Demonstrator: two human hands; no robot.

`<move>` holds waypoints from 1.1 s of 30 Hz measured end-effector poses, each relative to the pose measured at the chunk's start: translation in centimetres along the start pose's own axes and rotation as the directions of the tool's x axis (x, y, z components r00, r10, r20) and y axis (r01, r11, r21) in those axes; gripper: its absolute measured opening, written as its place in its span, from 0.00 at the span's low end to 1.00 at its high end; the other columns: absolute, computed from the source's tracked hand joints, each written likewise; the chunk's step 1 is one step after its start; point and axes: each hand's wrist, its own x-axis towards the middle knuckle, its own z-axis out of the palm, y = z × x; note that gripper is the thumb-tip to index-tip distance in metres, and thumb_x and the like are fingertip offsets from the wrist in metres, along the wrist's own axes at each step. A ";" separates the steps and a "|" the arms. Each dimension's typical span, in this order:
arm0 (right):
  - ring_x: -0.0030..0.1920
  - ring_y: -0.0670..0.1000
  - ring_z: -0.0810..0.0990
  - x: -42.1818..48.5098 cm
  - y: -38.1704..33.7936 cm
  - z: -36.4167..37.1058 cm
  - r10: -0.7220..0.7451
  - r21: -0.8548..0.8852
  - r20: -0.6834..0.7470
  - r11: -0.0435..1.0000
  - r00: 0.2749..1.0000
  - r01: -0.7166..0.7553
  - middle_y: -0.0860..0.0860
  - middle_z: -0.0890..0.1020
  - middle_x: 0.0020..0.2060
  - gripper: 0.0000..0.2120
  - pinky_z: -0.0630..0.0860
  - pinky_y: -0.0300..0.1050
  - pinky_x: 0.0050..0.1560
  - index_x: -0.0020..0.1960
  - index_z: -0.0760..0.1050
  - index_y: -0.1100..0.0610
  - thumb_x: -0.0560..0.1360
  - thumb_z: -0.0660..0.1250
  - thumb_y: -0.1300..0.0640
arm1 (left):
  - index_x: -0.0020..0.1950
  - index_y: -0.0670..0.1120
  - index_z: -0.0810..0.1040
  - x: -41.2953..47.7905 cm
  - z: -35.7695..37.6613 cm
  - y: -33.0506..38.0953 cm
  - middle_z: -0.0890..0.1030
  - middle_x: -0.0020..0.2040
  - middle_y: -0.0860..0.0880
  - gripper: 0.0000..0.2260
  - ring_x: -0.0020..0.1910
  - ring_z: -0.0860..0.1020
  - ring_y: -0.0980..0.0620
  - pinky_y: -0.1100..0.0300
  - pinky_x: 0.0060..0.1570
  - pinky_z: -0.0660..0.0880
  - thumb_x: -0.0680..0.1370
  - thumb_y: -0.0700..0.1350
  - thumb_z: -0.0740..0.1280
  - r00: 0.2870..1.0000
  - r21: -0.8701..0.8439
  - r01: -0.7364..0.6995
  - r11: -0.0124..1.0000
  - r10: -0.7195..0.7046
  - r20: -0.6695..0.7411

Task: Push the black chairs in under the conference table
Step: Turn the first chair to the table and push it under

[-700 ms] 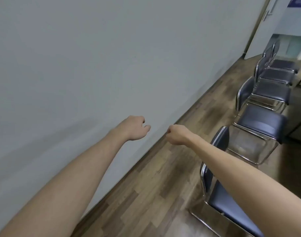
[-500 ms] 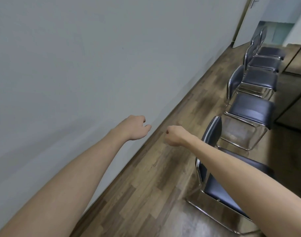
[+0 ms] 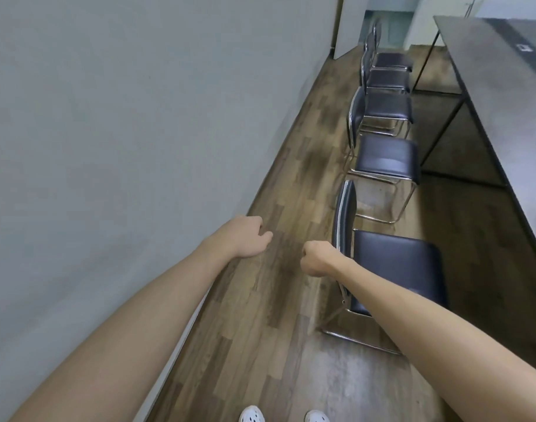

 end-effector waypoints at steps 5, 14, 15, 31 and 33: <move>0.43 0.57 0.79 1.0 0.2 1.8 0.063 -0.001 -0.005 0.998 0.998 -0.063 0.56 0.80 0.47 0.09 0.76 0.44 0.41 0.45 0.74 0.60 0.72 0.56 0.58 | 0.63 0.43 0.73 1.4 0.5 -0.1 0.77 0.58 0.41 0.19 0.58 0.76 0.42 0.54 0.50 0.72 0.81 0.56 0.57 0.996 0.031 -0.081 0.996 0.080 0.049; 0.47 0.58 0.78 -0.9 4.1 4.3 0.213 0.101 -0.019 0.973 0.977 -0.210 0.57 0.81 0.49 0.13 0.74 0.42 0.44 0.52 0.77 0.63 0.75 0.57 0.59 | 0.64 0.43 0.73 4.3 3.2 1.3 0.78 0.59 0.42 0.19 0.54 0.77 0.43 0.56 0.44 0.71 0.81 0.55 0.56 0.963 0.054 -0.232 0.971 0.221 0.154; 0.49 0.58 0.79 -1.1 4.7 4.4 0.225 0.118 -0.021 0.968 0.974 -0.221 0.57 0.81 0.50 0.14 0.74 0.43 0.45 0.53 0.77 0.63 0.75 0.57 0.60 | 0.64 0.43 0.73 4.6 3.6 1.7 0.78 0.59 0.42 0.19 0.54 0.77 0.42 0.56 0.44 0.70 0.81 0.55 0.56 0.958 0.061 -0.248 0.967 0.234 0.168; 0.42 0.58 0.72 1.4 15.7 5.3 0.399 0.308 0.055 0.865 0.915 -0.396 0.55 0.73 0.39 0.09 0.68 0.41 0.42 0.35 0.65 0.57 0.74 0.57 0.59 | 0.68 0.44 0.71 13.4 7.3 9.7 0.77 0.63 0.42 0.21 0.56 0.77 0.43 0.53 0.53 0.75 0.81 0.55 0.55 0.912 0.125 -0.350 0.928 0.308 0.270; 0.42 0.57 0.72 1.9 16.7 5.4 0.400 0.318 0.071 0.859 0.914 -0.401 0.55 0.74 0.40 0.06 0.69 0.41 0.41 0.39 0.67 0.58 0.74 0.57 0.59 | 0.68 0.44 0.71 14.3 7.9 10.2 0.77 0.63 0.42 0.21 0.56 0.77 0.43 0.54 0.51 0.74 0.81 0.54 0.56 0.910 0.134 -0.348 0.928 0.300 0.287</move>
